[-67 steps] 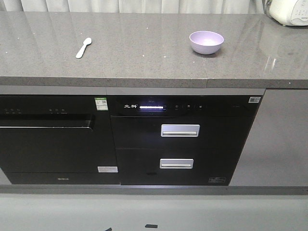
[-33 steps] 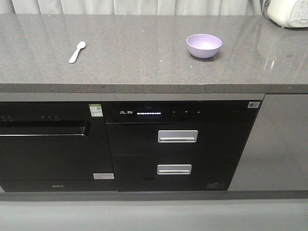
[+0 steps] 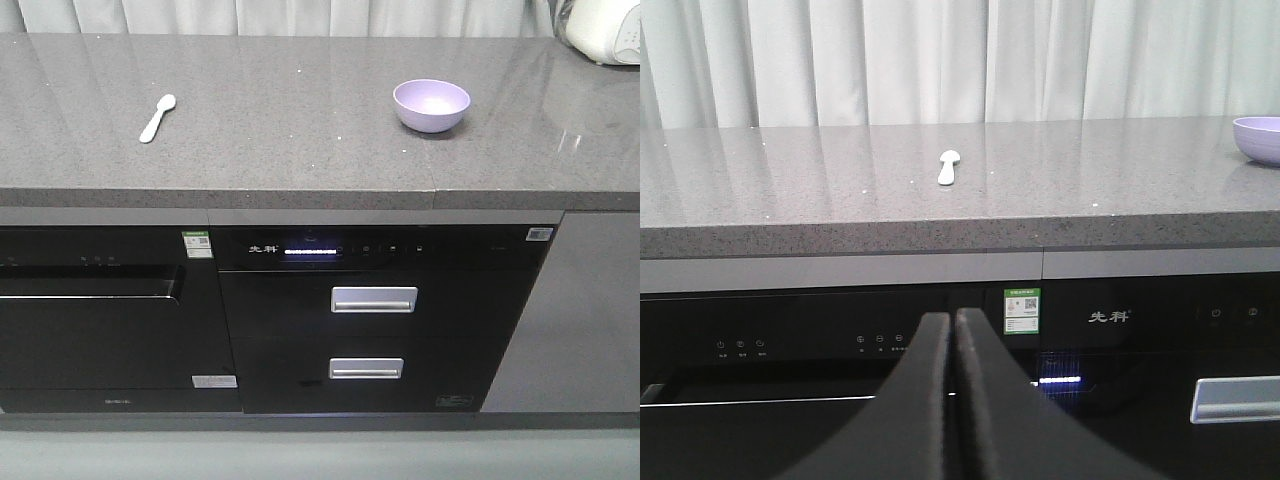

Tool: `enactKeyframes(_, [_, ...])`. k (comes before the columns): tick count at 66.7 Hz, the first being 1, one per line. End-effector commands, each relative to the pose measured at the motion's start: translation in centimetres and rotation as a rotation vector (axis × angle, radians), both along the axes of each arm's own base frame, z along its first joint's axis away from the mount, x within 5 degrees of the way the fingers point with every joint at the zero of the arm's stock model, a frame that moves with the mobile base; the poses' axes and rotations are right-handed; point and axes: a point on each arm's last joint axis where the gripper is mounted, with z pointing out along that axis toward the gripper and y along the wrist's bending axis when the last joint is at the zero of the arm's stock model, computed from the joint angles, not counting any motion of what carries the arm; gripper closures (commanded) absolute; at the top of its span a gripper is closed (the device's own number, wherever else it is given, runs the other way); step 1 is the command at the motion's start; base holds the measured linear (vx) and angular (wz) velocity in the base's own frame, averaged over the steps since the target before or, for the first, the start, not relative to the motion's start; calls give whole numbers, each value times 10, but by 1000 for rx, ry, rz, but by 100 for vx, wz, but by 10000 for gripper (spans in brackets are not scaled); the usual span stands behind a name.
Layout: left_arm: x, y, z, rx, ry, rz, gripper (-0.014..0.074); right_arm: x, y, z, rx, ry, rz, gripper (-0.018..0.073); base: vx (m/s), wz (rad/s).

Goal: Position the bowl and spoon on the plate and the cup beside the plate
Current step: 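Drive up to the counter edge and stop in front of the items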

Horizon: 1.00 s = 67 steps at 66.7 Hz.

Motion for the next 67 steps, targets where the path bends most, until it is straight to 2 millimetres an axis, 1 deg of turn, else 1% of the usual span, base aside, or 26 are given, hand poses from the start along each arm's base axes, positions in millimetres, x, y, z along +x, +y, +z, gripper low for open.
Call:
enactKeyframes(1, [1,0,-4,-9,-36,-5,603,-1,1,2,-9,-73,8,564,9,3])
enactKeyframes(67, [1,0,-4,-9,-36,-5,603,-1,1,2,-9,-73,8,564,7,0])
